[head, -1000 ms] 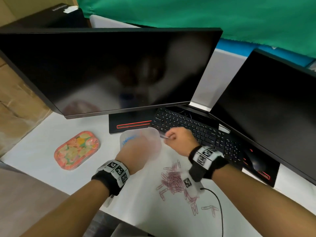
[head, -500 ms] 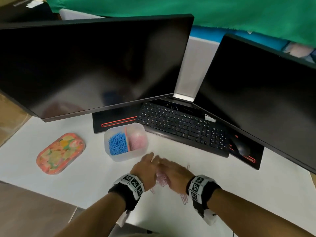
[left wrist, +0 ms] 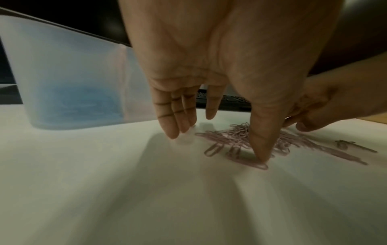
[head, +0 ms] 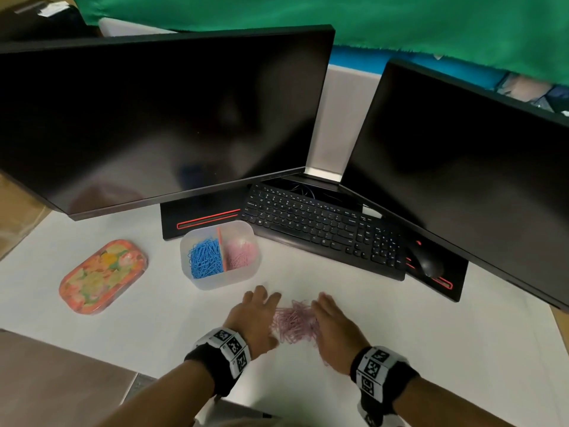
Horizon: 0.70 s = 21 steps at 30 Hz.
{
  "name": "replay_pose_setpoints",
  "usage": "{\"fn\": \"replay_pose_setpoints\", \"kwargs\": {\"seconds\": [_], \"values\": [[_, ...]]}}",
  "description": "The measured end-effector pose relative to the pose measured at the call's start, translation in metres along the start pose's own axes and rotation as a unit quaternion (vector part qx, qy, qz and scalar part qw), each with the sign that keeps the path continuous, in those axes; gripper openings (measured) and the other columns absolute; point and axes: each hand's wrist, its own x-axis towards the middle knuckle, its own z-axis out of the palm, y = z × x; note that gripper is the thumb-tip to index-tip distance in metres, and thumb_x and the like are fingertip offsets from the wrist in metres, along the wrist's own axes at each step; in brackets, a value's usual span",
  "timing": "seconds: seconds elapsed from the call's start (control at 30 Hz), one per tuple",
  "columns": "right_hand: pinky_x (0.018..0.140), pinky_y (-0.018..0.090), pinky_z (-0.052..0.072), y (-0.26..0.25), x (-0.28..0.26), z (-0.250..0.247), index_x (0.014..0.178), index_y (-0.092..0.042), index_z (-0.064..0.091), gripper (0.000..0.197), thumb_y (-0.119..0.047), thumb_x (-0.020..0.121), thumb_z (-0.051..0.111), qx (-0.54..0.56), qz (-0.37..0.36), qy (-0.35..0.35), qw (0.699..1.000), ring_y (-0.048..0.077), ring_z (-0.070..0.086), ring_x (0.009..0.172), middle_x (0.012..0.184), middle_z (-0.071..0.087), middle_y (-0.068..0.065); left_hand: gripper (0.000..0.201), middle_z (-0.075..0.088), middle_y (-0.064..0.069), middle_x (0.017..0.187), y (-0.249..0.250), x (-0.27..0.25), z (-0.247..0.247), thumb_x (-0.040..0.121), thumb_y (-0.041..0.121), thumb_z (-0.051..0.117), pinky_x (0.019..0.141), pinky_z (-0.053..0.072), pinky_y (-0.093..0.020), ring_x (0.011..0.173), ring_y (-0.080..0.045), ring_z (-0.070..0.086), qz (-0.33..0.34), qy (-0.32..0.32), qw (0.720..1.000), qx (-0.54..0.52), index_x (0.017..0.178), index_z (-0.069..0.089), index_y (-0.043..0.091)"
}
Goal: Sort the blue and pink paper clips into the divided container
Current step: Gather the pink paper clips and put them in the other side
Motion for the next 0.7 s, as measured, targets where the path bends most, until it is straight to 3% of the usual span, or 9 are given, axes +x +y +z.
{"fn": "replay_pose_setpoints", "kwargs": {"seconds": [0.07,0.13,0.2,0.27,0.43,0.57,0.7], "values": [[0.118,0.024,0.013,-0.008,0.005,0.003,0.15,-0.017,0.023,0.061,-0.013,0.094,0.045,0.019,-0.033,-0.004,0.999,0.016,0.012,0.148,0.16,0.015,0.001,0.09,0.031,-0.006,0.133,0.004,0.001,0.003,0.07,0.047,0.072,0.09,0.051,-0.041,0.117,-0.027,0.043,-0.003,-0.009,1.0,-0.018,0.141,0.022,0.024],[0.116,0.029,0.027,-0.011,0.009,-0.001,0.148,-0.021,0.028,0.062,-0.02,0.091,0.052,0.035,-0.05,0.0,0.998,0.016,0.026,0.142,0.155,0.028,-0.002,0.084,0.035,-0.006,0.128,0.011,0.002,0.005,0.068,0.048,0.073,0.088,0.052,-0.041,0.111,-0.028,0.051,-0.003,0.0,1.0,-0.02,0.136,0.029,0.023],[0.104,0.032,0.041,-0.01,0.011,-0.007,0.146,-0.024,0.029,0.068,-0.031,0.086,0.06,0.003,-0.046,0.02,0.999,0.018,0.036,0.132,0.145,0.037,-0.003,0.078,0.038,-0.006,0.125,0.017,0.005,0.006,0.069,0.049,0.071,0.087,0.052,-0.041,0.106,-0.029,0.056,-0.01,0.012,1.0,-0.023,0.133,0.036,0.021],[0.093,0.033,0.048,-0.01,0.014,-0.011,0.143,-0.026,0.032,0.071,-0.042,0.081,0.064,-0.035,-0.029,0.015,0.999,0.02,0.041,0.121,0.133,0.039,-0.002,0.07,0.041,-0.005,0.123,0.022,0.008,0.006,0.072,0.05,0.068,0.084,0.053,-0.04,0.1,-0.03,0.06,-0.013,0.02,0.999,-0.032,0.13,0.042,0.021],[0.077,0.037,0.051,-0.018,0.028,-0.012,0.105,-0.022,0.057,0.021,-0.034,0.088,0.056,-0.013,-0.031,0.001,0.999,0.024,0.057,0.088,0.098,0.047,-0.001,0.026,0.052,-0.003,0.112,0.027,0.015,0.0,0.089,0.032,0.054,0.08,0.052,-0.034,0.09,-0.027,0.063,0.009,0.038,0.997,-0.066,0.112,0.063,0.024],[0.078,0.032,0.05,-0.019,0.035,-0.013,0.106,-0.018,0.065,0.024,-0.033,0.094,0.05,-0.012,-0.04,0.008,0.999,0.024,0.06,0.09,0.099,0.06,0.004,0.027,0.057,-0.007,0.109,0.024,0.02,-0.003,0.094,0.026,0.045,0.081,0.049,-0.033,0.094,-0.028,0.062,0.004,0.045,0.998,-0.038,0.109,0.065,0.016],[0.075,0.029,0.047,-0.02,0.037,-0.015,0.101,-0.016,0.068,0.022,-0.027,0.095,0.05,-0.022,-0.045,0.011,0.999,0.024,0.061,0.089,0.096,0.062,0.005,0.027,0.061,-0.009,0.106,0.019,0.021,-0.007,0.092,0.021,0.044,0.078,0.045,-0.031,0.096,-0.027,0.06,-0.002,0.041,0.998,-0.047,0.103,0.067,0.012]]}}
